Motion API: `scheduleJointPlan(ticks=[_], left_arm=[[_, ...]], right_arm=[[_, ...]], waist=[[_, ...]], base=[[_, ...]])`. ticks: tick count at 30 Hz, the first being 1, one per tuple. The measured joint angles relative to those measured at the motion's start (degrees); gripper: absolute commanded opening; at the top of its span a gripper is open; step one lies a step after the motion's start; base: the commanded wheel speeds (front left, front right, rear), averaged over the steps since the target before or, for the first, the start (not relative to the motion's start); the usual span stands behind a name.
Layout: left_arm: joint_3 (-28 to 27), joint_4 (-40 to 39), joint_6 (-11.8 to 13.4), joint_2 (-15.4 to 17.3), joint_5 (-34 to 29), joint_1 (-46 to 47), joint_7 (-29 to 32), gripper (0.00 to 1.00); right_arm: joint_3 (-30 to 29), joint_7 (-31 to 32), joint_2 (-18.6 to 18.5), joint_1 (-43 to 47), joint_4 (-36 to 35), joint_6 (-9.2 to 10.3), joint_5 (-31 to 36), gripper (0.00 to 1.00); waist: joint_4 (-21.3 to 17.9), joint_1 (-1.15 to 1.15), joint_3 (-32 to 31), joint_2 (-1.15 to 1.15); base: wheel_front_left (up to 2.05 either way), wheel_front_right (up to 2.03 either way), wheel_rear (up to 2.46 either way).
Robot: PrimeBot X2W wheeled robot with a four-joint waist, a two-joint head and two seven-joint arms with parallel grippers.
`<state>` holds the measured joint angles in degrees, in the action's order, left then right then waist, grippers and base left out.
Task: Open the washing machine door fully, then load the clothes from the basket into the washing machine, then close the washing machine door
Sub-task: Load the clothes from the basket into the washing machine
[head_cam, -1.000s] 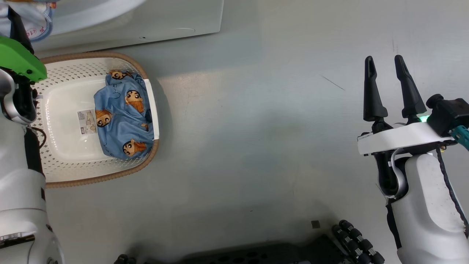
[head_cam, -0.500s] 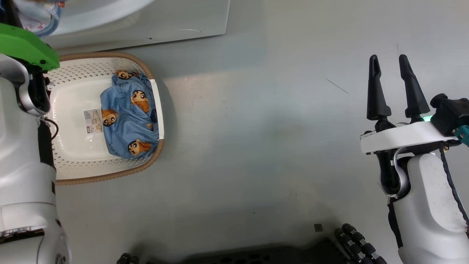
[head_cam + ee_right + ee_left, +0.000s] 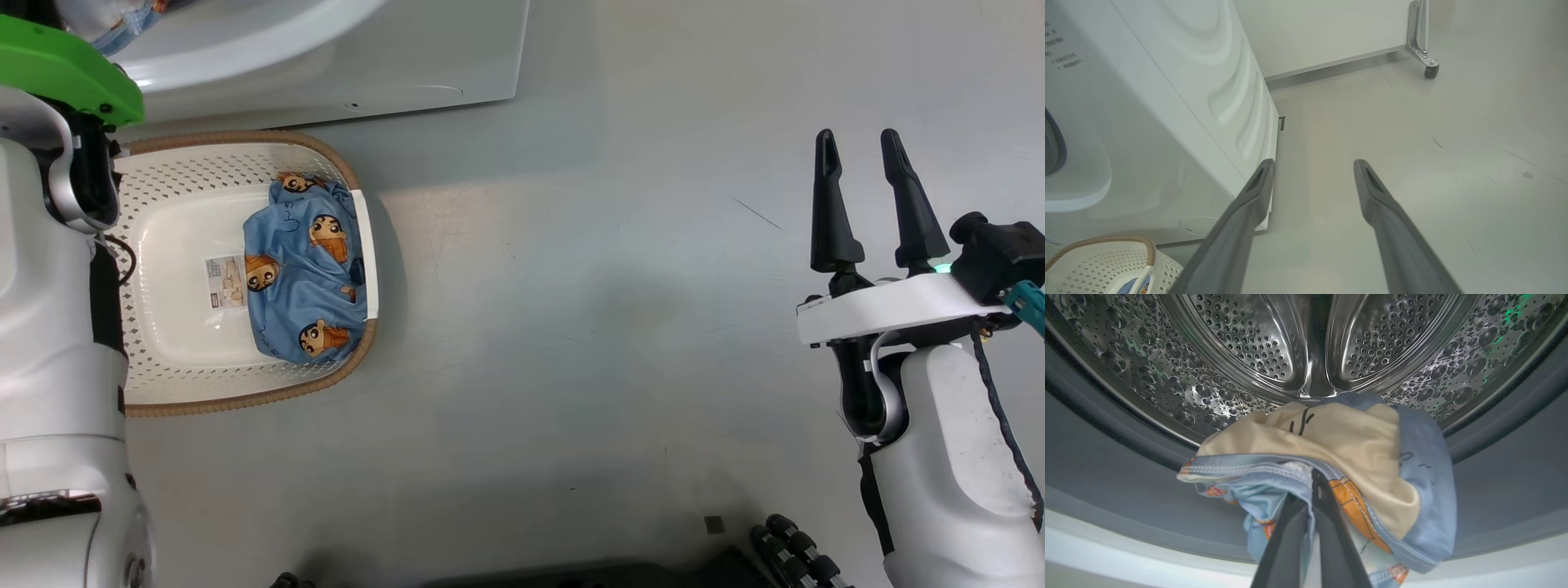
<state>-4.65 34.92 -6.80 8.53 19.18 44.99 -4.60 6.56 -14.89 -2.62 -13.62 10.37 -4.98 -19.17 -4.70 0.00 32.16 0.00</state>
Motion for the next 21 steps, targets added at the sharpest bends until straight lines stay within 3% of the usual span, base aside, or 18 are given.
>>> scheduleJointPlan(ticks=[10,21], left_arm=[[2.55,0.14,-0.32,3.24,0.52,4.29,3.87,0.0],[4.74,0.65,-0.33,4.14,1.46,9.82,7.17,0.0]], right_arm=[[1.04,0.0,0.0,0.02,0.01,-0.01,-0.9,1.0],[0.67,0.0,0.01,0.02,-0.7,0.0,-1.09,1.0]], waist=[[-1.68,0.0,0.18,0.0],[-2.25,0.0,2.62,0.0]], base=[[0.0,0.0,0.0],[0.0,0.0,0.0]])
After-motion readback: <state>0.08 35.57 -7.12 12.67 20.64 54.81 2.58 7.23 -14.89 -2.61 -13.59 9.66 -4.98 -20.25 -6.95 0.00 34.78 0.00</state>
